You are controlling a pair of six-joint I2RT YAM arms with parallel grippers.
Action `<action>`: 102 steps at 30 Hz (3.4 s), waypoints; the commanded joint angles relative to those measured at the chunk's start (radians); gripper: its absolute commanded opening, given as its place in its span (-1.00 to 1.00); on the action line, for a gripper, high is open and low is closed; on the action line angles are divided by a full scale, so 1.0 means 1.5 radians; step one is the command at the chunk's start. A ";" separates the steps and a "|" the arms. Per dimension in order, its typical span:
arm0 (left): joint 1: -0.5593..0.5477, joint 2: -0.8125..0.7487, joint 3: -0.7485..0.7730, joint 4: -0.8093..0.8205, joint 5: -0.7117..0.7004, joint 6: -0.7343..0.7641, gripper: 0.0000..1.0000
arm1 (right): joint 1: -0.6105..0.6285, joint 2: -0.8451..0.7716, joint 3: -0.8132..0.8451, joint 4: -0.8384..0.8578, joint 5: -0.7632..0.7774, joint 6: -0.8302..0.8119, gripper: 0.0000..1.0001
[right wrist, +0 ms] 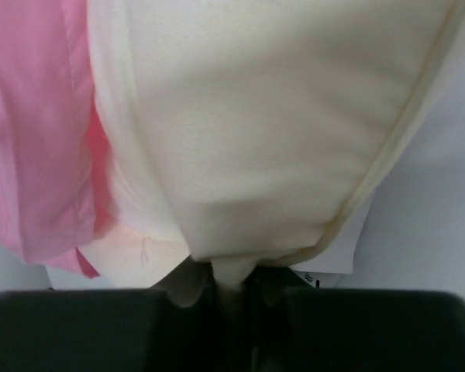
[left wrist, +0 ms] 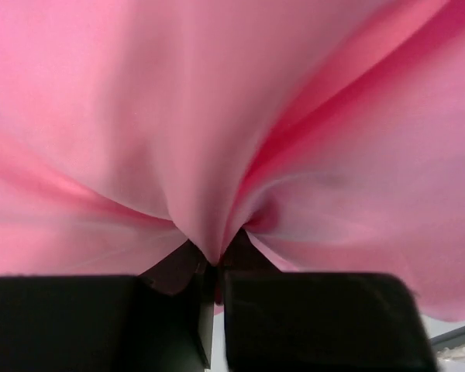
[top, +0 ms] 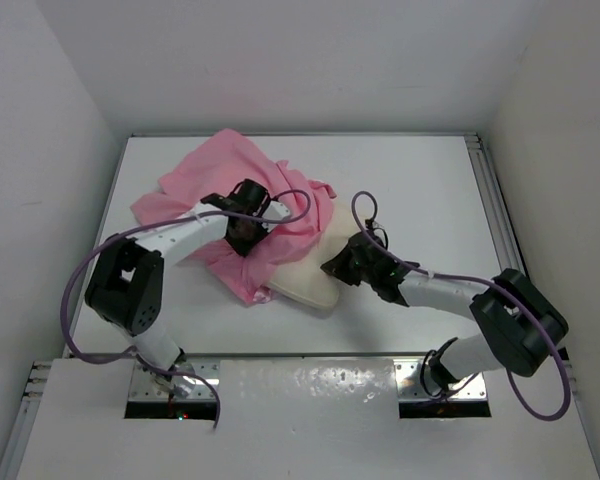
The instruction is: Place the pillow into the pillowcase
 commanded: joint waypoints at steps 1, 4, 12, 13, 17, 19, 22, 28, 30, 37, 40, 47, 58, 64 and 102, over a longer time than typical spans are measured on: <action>-0.066 -0.023 -0.002 0.031 0.069 -0.005 -1.00 | 0.037 0.011 0.009 0.081 0.003 0.027 -1.00; -0.131 -0.071 0.010 -0.009 0.059 0.025 -1.00 | 0.053 -0.002 -0.015 0.169 0.028 0.054 -1.00; -0.227 -0.184 0.017 -0.109 0.146 0.117 -1.00 | 0.093 -0.008 -0.031 0.235 0.121 0.089 -1.00; -0.230 -0.186 0.018 -0.104 0.160 0.117 -1.00 | 0.097 -0.006 -0.033 0.242 0.124 0.091 -1.00; -0.237 -0.166 0.024 -0.096 0.183 0.142 -1.00 | 0.099 -0.014 -0.049 0.224 0.129 0.096 -1.00; -0.224 -0.159 0.034 -0.105 0.172 0.154 -1.00 | 0.097 -0.030 -0.064 0.203 0.126 0.088 -1.00; -0.199 -0.150 0.057 -0.128 0.197 0.180 -0.65 | 0.097 -0.051 -0.087 0.190 0.117 0.068 -1.00; -0.169 -0.046 0.279 -0.219 0.206 0.139 0.85 | 0.084 -0.079 -0.050 0.080 0.037 -0.014 -0.69; -0.140 -0.037 0.330 -0.217 0.196 0.116 0.99 | 0.079 -0.086 -0.043 0.074 0.021 -0.047 -0.14; -0.094 0.088 0.404 -0.184 0.063 0.021 0.99 | 0.027 -0.119 0.006 -0.090 -0.072 -0.111 0.66; -0.097 0.153 0.437 -0.159 0.061 0.002 0.99 | 0.000 -0.165 -0.033 -0.105 -0.068 -0.097 0.74; -0.087 0.275 0.520 -0.095 0.067 -0.049 0.99 | -0.111 -0.219 -0.052 -0.074 -0.061 -0.128 0.88; -0.086 0.314 0.467 -0.113 0.104 -0.030 -0.84 | -0.217 0.117 0.070 0.080 -0.246 -0.103 0.57; -0.093 0.283 0.467 -0.067 0.095 -0.024 -1.00 | -0.165 0.126 0.043 0.069 -0.246 -0.120 -0.76; -0.261 0.242 0.899 0.021 0.090 -0.059 -1.00 | -0.085 -0.350 0.138 -0.041 0.236 -0.313 -1.00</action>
